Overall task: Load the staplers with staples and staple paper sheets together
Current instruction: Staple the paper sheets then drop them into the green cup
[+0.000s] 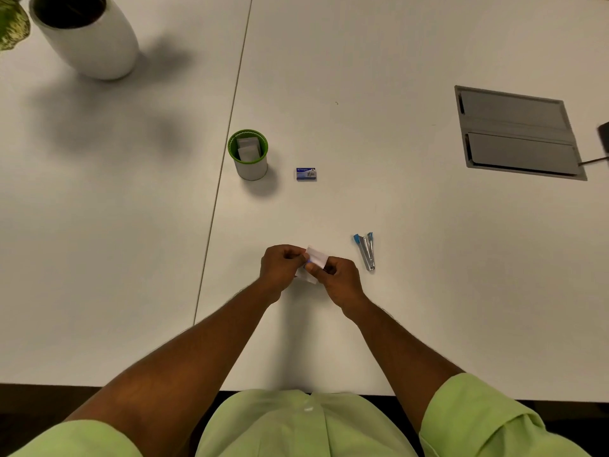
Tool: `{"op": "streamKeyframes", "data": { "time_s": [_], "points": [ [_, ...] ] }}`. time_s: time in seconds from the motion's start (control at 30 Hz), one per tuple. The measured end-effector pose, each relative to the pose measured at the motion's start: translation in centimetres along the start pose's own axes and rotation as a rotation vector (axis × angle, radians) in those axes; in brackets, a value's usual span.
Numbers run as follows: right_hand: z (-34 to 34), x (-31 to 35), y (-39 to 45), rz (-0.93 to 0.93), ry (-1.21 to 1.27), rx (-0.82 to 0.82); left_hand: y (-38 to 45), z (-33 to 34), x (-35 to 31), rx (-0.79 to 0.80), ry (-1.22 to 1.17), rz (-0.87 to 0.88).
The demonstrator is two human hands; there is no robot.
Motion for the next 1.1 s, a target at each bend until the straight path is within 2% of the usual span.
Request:
{"op": "streamKeyframes", "data": {
  "time_s": [0.1,0.2,0.4,0.7,0.77,0.97,1.1],
  "points": [
    [0.6,0.1,-0.4,0.012,0.094,0.083,0.1,-0.3,0.0,-0.039,0.029,0.01],
    [0.7,-0.6,-0.8,0.065,0.133,0.097,0.1,-0.6,0.0,-0.09,0.017,0.006],
    [0.0,-3.2,-1.3,0.235,0.244,0.011,-0.1,-0.8,0.7,-0.149,-0.048,-0.062],
    [-0.9,-4.7,-0.4,0.287,0.274,-0.075,-0.3,-0.8,0.9,-0.102,-0.058,-0.052],
    [-1.3,-4.5,0.2,0.243,0.181,-0.117,-0.1,-0.8,0.9,-0.104,-0.055,-0.052],
    [-4.1,-2.3,1.1,0.109,-0.315,-0.341,0.3,-1.5,1.0,-0.12,-0.023,-0.046],
    [-5.0,-1.3,1.9,0.077,-0.446,-0.397,0.5,-1.9,1.3,-0.148,-0.037,-0.045]
  ]
}}
Point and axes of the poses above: each hand's wrist, its own y-axis towards the middle knuckle, its own z-axis out of the palm, x = y × z, the point moved 9 cm from there along y, towards the middle knuckle, and after that the axes turned 15 degrees about -y, right-handed, at the moved point
